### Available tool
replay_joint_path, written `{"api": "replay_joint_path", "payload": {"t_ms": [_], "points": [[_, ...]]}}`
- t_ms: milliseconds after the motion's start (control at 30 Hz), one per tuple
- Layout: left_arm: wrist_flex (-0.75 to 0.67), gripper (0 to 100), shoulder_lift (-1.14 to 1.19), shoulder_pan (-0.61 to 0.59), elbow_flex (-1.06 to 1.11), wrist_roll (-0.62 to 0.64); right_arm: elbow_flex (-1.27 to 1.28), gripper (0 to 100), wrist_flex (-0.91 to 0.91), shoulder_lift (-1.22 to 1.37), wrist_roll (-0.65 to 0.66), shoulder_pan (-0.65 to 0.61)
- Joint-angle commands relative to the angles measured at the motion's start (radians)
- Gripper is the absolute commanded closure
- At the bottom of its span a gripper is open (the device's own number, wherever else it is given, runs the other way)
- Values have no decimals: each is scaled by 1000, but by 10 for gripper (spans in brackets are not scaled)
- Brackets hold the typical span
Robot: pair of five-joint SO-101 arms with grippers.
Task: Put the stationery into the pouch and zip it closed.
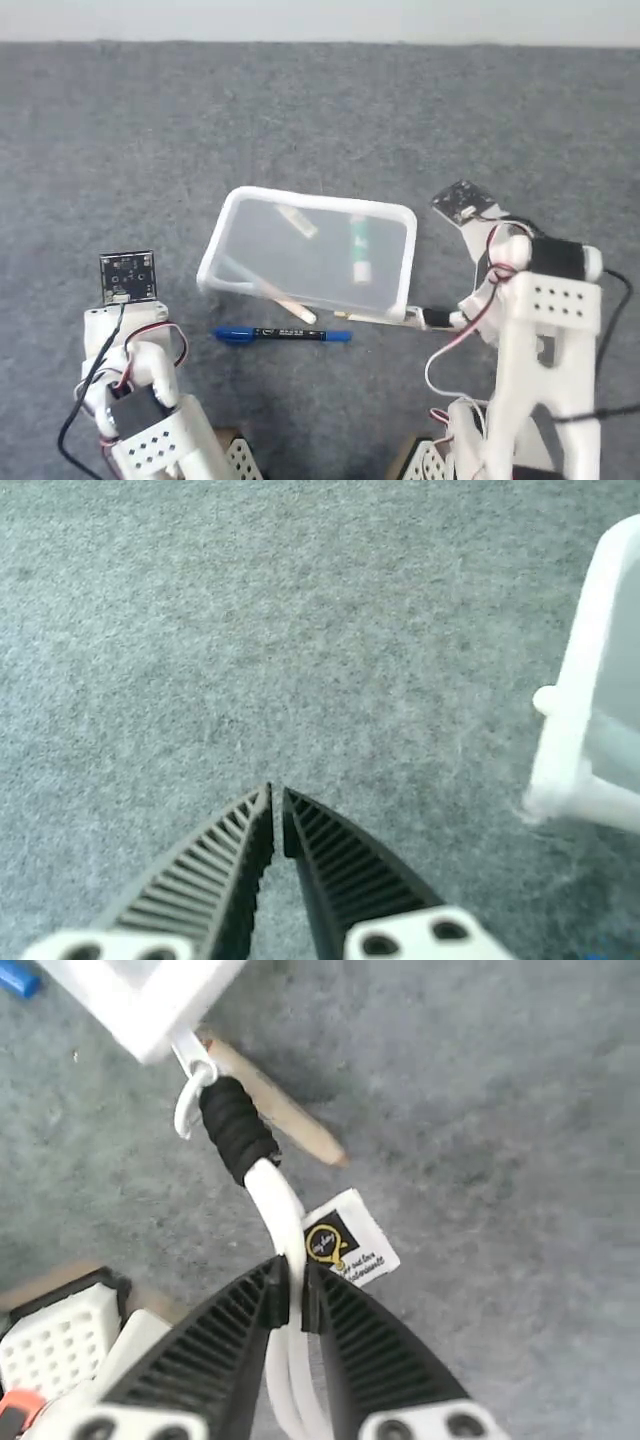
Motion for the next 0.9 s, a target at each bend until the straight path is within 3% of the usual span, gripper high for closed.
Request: {"api": "replay_joint_path", "payload": {"t_ms": [0, 167, 367, 533, 633, 867], "points": [[-26, 988, -20, -2, -15, -5, -107, 993, 13, -128, -43, 8], [-26, 988, -20, -2, -15, -5, -129, 983, 25, -239, -51, 12], [-26, 988, -20, -2, -15, -5, -129, 746, 120, -364, -48, 12], [-26, 988, -20, -2, -15, -5, -127, 823, 119, -409, -49, 5], [-26, 988, -20, -2, -15, -5, -91, 819, 116, -371, -49, 2], [-26, 988, -20, -2, -15, -5, 133, 807, -1, -226, -49, -206]]}}
